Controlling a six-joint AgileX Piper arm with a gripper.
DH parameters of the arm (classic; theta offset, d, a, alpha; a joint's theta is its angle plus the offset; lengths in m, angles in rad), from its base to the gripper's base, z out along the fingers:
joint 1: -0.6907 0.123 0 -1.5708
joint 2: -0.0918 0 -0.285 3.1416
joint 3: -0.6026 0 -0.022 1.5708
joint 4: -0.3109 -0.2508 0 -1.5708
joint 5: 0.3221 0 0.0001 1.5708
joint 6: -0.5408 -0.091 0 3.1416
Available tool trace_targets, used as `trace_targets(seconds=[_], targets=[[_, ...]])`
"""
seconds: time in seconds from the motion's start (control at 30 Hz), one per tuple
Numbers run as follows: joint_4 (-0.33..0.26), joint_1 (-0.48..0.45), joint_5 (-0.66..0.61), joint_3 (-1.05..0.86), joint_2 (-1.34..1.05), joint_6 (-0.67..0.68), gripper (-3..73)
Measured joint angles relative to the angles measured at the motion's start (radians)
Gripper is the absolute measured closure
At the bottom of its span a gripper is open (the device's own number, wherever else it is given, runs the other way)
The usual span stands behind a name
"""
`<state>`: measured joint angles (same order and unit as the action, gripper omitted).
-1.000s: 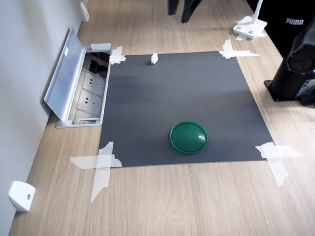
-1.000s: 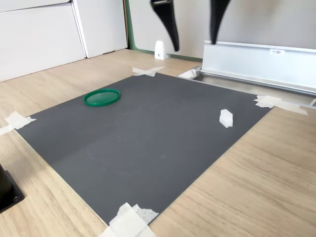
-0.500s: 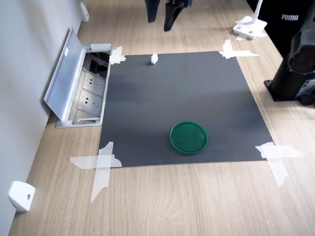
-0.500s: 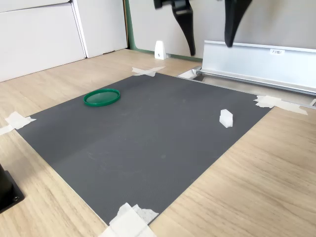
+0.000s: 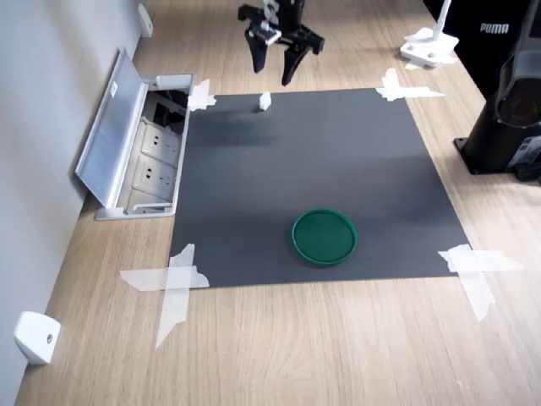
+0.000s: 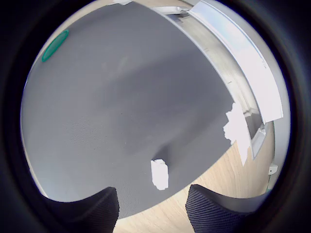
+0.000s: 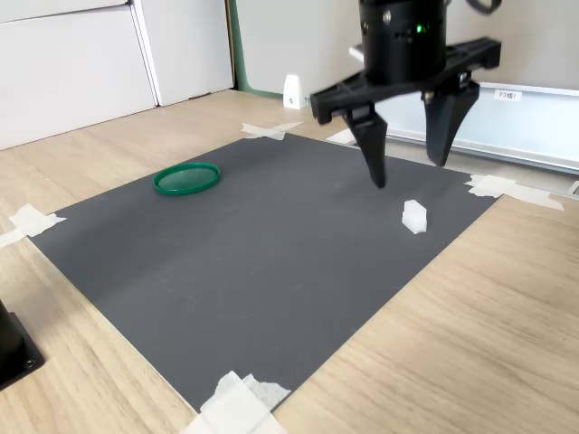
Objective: Grasp a white terminal and put it on the green lid.
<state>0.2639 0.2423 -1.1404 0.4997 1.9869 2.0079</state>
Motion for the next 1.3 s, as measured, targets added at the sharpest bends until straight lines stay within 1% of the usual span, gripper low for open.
trace_targets(seconds=[0.27,0.67,0.77,0.83,0.9,0.93,1.03,1.07,1.1,1.2,1.3], targets=[[0.004,0.0,0.07,-0.003,0.085,-0.008,10.5],[0.003,0.0,0.095,0.002,0.138,-0.034,11.9],[0.003,0.0,0.094,0.002,0.138,-0.043,13.7],[0.003,0.0,0.088,0.002,0.138,-0.044,17.3],[0.003,0.0,0.078,0.002,0.138,-0.047,25.1],[0.003,0.0,0.077,0.002,0.139,-0.048,30.7],[0.001,0.0,0.079,0.002,0.14,-0.053,52.4],[0.001,0.0,0.079,0.002,0.14,-0.056,58.5],[0.001,0.0,0.079,0.002,0.14,-0.059,60.4],[-0.001,0.0,0.071,0.005,0.137,-0.079,60.5],[-0.032,0.001,0.032,0.027,0.108,-0.101,60.5]])
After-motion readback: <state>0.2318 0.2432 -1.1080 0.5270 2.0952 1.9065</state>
